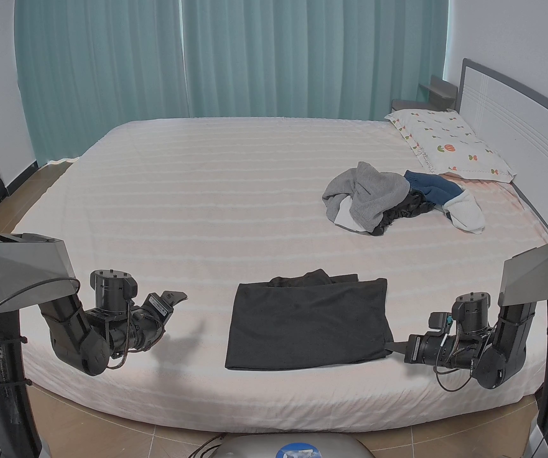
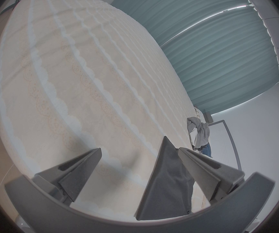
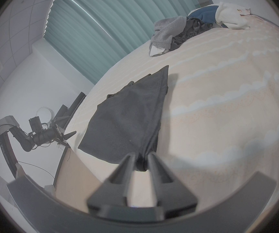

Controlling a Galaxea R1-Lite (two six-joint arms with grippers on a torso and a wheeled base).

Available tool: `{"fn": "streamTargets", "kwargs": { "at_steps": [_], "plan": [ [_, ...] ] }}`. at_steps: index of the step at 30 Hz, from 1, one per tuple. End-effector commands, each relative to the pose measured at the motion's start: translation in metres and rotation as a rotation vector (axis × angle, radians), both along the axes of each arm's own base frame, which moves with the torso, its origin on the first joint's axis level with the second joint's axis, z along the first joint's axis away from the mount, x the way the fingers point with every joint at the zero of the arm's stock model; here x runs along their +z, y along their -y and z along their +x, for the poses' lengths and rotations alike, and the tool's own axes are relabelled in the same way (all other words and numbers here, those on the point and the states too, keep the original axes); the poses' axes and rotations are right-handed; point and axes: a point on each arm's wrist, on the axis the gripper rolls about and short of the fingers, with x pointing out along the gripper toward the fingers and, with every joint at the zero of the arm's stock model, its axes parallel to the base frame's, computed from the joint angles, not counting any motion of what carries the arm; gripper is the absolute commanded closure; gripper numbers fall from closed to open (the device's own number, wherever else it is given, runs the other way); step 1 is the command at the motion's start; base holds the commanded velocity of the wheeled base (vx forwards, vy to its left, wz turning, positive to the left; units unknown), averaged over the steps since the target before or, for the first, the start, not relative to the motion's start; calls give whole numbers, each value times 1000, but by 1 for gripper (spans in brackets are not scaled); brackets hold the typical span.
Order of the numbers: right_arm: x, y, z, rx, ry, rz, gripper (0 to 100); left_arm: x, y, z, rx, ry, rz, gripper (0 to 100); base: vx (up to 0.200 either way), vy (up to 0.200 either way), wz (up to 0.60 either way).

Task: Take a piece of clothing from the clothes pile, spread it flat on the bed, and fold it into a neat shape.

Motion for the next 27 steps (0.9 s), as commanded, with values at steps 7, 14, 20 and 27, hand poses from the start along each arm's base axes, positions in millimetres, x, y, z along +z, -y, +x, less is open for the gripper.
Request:
{"fn": "streamTargets", "kwargs": {
  "at_steps": [7,14,20,27],
  "plan": [
    [16,10,17,-66,57,65,0,2,0,3,6,10,-9,0,0,0,0],
    [22,14,40,-196,6,244,0,3,1,6,4,13,-10,0,0,-171,0],
    [13,12,45,-223,-43,306,0,4,9,4,-20,14,-11,0,0,-200,0],
    [8,6,47,-242,-93,366,0,4,13,4,-30,17,-10,0,0,-171,0]
  ]
}}
